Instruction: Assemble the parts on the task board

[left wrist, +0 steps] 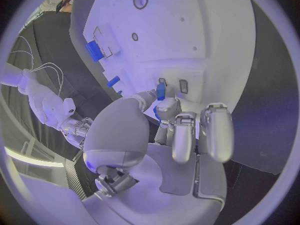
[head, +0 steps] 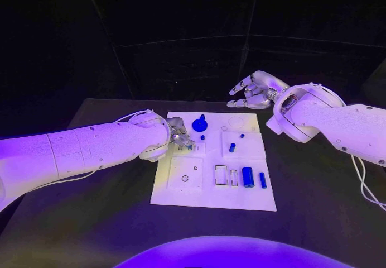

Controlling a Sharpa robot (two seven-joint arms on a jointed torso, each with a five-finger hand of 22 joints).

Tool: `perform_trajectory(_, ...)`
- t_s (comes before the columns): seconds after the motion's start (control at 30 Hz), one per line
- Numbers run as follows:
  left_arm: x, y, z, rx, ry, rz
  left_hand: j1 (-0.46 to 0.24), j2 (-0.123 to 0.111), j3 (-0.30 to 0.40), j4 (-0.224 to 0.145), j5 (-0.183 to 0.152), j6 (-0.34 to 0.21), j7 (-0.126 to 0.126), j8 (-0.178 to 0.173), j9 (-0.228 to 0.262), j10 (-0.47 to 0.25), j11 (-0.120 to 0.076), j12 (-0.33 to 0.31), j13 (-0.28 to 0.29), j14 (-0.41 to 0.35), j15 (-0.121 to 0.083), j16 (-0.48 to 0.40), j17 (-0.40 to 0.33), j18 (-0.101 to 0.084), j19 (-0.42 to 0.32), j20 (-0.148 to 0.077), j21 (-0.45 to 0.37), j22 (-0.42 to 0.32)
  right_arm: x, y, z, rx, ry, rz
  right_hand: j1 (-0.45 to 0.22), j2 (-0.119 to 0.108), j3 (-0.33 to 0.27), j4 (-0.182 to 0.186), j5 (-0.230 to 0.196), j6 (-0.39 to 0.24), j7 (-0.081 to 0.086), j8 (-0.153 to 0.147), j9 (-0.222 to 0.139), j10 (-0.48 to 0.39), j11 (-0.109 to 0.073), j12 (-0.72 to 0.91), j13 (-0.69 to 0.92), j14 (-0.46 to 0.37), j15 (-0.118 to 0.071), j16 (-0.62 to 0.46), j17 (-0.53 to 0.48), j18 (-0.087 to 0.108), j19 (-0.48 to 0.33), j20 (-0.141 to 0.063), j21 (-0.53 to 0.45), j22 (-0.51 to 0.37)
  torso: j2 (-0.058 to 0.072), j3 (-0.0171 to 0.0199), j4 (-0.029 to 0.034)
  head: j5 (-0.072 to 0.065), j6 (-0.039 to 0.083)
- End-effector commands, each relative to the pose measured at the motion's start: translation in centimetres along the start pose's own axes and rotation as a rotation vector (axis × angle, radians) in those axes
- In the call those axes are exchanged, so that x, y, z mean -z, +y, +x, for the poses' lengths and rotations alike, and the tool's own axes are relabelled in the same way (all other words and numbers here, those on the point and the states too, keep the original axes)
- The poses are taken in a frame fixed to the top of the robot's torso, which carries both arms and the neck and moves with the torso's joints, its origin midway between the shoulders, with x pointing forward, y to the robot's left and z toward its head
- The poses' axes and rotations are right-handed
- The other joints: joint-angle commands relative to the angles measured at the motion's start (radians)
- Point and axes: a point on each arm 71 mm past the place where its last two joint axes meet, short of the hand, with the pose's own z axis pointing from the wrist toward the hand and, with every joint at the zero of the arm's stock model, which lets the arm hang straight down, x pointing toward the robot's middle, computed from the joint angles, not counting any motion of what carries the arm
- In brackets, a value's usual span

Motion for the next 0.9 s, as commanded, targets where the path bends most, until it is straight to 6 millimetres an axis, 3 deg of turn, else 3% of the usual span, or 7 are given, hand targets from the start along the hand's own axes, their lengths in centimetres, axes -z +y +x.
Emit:
perform_trajectory(0.03, -0.02, -0.16, -0.11, -0.023, -0.012, 0.005, -0.008, 0.006, 0.181, -0.170, 0.000, -0.004, -0.006, 0.006, 0.004, -0.004, -0.001, -0.004, -0.001, 0.104, -0.003, 0.003, 0.263, -0.008, 0.018, -0.002, 0.002, 0.004, -0.05, 0.18, -0.03, 0.003, 0.003, -0.011, -0.005, 0.007, 0.001, 0.006, 0.005, 0.006, 0.000, 0.005, -0.001, 0.002, -0.006, 0.001, -0.001, 0.066, -0.006, -0.004, 0.101, 0.019, -0.007, -0.003, -0.003, 0.002, 0.000, 0.0000, -0.0005, 0.000, -0.001)
perform_trajectory(0.9, -0.33, -0.05, 0.62, -0.067, 0.111, -0.016, -0.015, 0.002, 0.188, -0.173, 0.005, -0.007, -0.007, 0.010, 0.009, -0.009, -0.002, -0.015, -0.015, 0.104, -0.004, 0.003, 0.263, -0.008, 0.019, -0.002, 0.003, 0.006, -0.15, 0.26, 0.07, 0.003, 0.007, -0.012, -0.004, 0.009, 0.000, 0.007, 0.006, 0.006, -0.001, 0.006, -0.001, 0.003, -0.006, 0.002, -0.001, 0.066, -0.007, -0.004, 0.101, 0.018, -0.006, -0.003, -0.003, 0.002, 0.000, -0.0007, 0.0003, -0.001, -0.010)
